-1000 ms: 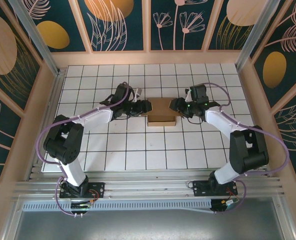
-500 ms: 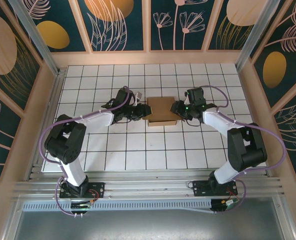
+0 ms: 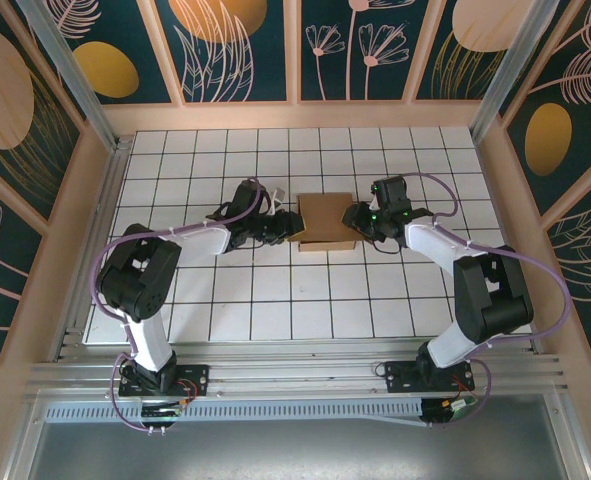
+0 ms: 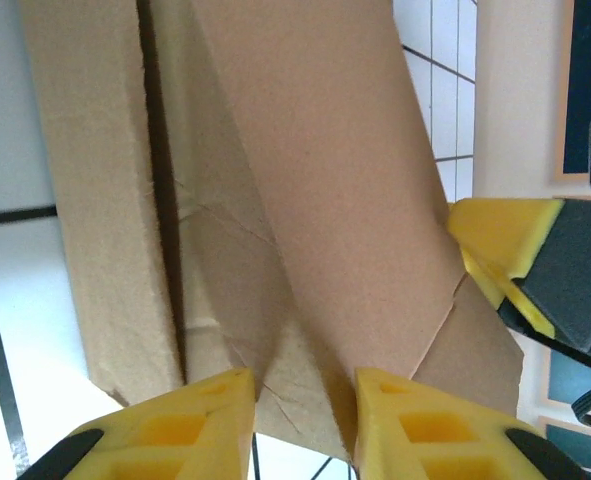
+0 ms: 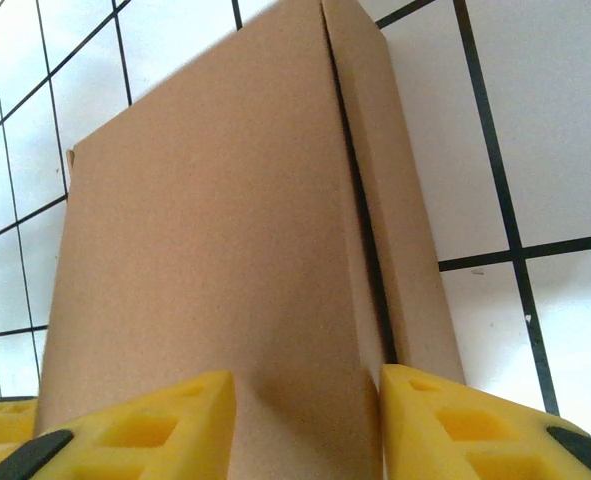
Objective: Fold the paper box
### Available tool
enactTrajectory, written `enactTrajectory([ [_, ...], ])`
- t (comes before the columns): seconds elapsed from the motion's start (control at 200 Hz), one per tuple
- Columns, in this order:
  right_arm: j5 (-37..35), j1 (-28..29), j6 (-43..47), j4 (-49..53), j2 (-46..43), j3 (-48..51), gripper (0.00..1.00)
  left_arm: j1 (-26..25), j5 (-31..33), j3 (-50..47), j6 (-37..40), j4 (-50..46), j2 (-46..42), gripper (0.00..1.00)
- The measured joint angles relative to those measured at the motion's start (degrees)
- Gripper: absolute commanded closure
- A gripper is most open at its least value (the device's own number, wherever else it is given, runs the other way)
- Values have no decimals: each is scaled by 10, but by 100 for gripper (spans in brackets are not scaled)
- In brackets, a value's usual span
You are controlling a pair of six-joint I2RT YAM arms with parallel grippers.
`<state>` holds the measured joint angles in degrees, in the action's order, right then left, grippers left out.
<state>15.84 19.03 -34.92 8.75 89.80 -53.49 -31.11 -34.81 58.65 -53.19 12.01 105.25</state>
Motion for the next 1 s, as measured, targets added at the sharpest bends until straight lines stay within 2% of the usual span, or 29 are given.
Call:
enactTrajectory([
  [0.195,-10,0,0,0,0,0,58,0,-19,-6,-14,15,7,73],
  [0.295,-14,0,0,0,0,0,57,0,-15,0,-2,0,9,70],
  [0.526,-58,30,21,8,0,0,57,-4,84,42,79,-99,2,54],
  [0.661,-75,40,40,12,8,-4,58,-5,128,59,114,-137,-8,51],
  [0.771,-76,40,46,6,24,-5,62,-5,137,65,126,-143,-8,52],
  [1.001,-104,58,60,-28,42,-6,61,-5,144,66,147,-146,25,68],
])
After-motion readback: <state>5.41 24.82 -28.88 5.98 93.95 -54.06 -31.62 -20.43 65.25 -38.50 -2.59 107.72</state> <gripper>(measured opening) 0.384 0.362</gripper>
